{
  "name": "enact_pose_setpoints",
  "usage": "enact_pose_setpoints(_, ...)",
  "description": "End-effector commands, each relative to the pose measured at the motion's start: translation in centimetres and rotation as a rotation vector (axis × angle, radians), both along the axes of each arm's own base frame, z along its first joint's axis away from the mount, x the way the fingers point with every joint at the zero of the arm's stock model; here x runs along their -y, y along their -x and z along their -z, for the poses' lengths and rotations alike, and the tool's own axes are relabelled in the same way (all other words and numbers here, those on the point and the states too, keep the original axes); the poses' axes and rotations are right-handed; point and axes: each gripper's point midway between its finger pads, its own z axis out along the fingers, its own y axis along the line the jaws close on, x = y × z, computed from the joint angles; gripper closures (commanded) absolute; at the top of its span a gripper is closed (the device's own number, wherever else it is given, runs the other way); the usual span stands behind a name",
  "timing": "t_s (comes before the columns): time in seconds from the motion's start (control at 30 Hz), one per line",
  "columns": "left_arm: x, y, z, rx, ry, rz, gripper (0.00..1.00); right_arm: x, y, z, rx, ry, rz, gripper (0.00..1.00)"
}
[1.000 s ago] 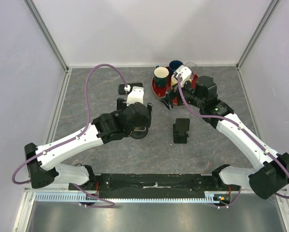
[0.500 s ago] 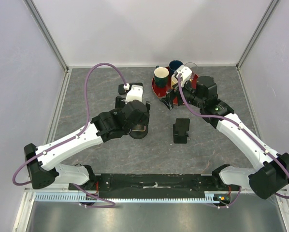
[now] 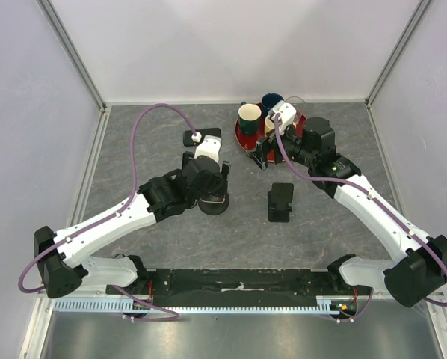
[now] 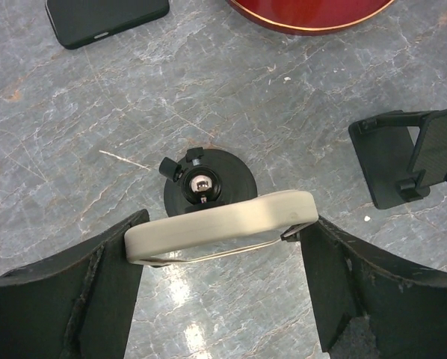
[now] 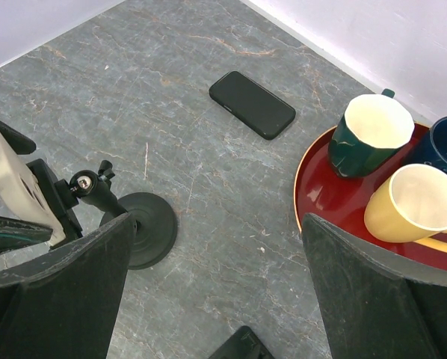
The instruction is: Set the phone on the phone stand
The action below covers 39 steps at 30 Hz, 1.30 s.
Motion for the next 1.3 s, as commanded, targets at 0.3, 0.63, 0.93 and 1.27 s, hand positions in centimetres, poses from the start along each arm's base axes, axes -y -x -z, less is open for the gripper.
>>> enact_pose_setpoints(0.3,-1.4,-0.9,-2.2,0.066,0.053,0.049,0.65,-0.2,-0.5,-0.9,0.033,-0.025,-0.002,0.02)
enact_pose_setpoints(0.63,-3.1,-0.3,-3.7,0.153,-0.01,0.169,0.98,-0.4,-0.6,-0.8,0.028,-0.024,-0.005,0.02)
enact_pose_setpoints(0.93,-5.6,-0.4,-6.2,0.322,-0.122,0.286,0.98,-0.5,-0.9,-0.2,0.012,-0.018,-0.004,0.02)
enact_pose_setpoints(1.27,-9.7,-5.9,-8.9,0.388,-0.157,0.257,0.98,-0.3,-0.6,-0.4,0.024,-0.015,-0.007,0.02)
